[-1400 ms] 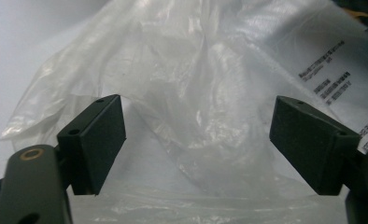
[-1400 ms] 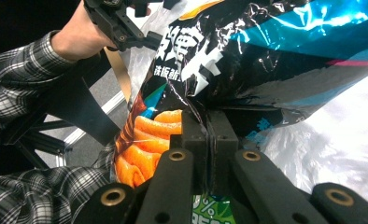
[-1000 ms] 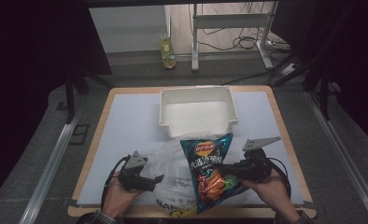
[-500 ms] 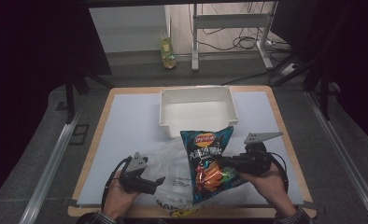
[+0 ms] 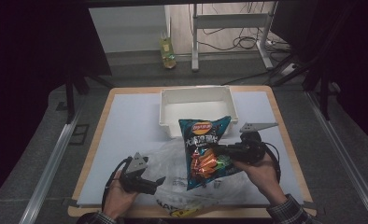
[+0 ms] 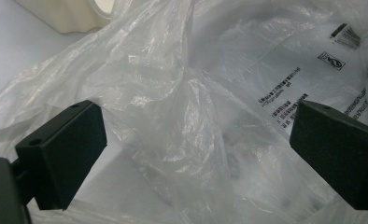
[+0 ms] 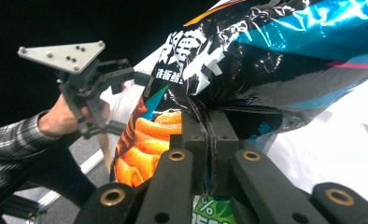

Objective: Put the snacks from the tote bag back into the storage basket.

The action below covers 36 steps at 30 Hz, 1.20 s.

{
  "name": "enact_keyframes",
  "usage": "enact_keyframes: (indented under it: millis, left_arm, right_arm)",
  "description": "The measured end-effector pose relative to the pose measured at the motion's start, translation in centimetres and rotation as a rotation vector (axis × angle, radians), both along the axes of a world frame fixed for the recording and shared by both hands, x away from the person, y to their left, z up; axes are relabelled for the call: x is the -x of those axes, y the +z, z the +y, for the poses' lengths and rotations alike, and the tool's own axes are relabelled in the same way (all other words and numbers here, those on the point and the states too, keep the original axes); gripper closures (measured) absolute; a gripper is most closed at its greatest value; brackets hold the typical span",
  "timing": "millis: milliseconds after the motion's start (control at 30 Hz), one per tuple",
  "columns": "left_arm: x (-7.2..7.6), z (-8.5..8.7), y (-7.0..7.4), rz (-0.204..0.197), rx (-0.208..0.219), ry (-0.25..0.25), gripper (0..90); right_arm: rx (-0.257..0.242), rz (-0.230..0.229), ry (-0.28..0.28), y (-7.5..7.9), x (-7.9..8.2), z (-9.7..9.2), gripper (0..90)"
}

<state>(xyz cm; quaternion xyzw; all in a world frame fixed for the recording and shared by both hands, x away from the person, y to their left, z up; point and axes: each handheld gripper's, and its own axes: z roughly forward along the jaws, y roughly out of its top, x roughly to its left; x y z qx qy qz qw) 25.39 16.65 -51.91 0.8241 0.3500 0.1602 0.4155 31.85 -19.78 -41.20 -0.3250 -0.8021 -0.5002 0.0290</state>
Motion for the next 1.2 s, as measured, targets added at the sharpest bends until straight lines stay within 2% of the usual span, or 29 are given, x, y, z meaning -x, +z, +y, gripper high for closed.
enact_keyframes:
  millis: [367,533,733,1200]
  left_arm:
    - [-0.1,0.0,-0.1,0.003,-0.004,0.009,2.8]
    - [-0.1,0.1,-0.1,0.001,0.002,0.010,2.6]
    - [-0.1,0.0,-0.2,-0.012,-0.019,0.008,2.7]
    - [0.0,0.0,-0.2,-0.030,-0.029,0.011,2.6]
  right_arm:
    - [-0.002,-0.033,-0.038,0.3,-2.2,1.0,87.4]
    - [-0.008,-0.037,-0.056,0.3,-3.3,1.2,87.5]
    - [-0.008,-0.041,-0.070,0.3,-4.4,1.4,87.5]
    - [-0.031,-0.036,-0.102,0.2,-6.7,1.5,87.5]
